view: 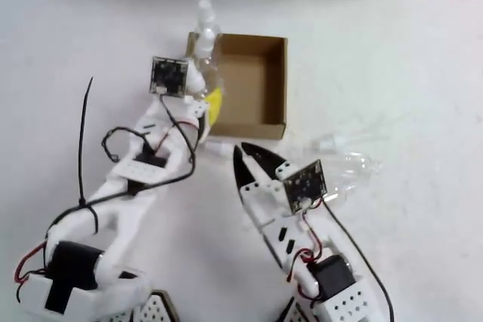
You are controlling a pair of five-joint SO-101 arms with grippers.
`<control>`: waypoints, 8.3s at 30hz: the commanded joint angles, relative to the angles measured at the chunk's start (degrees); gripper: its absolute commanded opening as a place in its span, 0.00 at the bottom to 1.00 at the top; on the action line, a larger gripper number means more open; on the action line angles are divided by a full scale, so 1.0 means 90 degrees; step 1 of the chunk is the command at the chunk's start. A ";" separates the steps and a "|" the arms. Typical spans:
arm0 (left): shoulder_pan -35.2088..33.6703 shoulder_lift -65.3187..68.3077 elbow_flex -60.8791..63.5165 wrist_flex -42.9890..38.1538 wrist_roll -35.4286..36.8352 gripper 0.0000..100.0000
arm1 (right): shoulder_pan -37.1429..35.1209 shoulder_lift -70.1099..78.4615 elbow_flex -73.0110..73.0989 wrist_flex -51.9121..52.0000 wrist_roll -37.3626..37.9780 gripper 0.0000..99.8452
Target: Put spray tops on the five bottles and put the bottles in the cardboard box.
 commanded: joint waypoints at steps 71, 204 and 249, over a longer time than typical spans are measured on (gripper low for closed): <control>-0.0611 -0.0454 0.0430 -0.0156 -0.0420 0.36 | 0.0073 -0.0054 0.0049 -0.0024 0.0098 0.02; -0.0044 -0.7341 0.2960 0.6906 -0.1748 0.07 | 0.0249 0.9705 -0.6046 0.3453 0.2510 0.02; -0.0054 -0.7341 0.3126 0.6535 -0.2178 0.07 | -0.1880 1.0398 -0.6017 0.3502 0.1778 0.02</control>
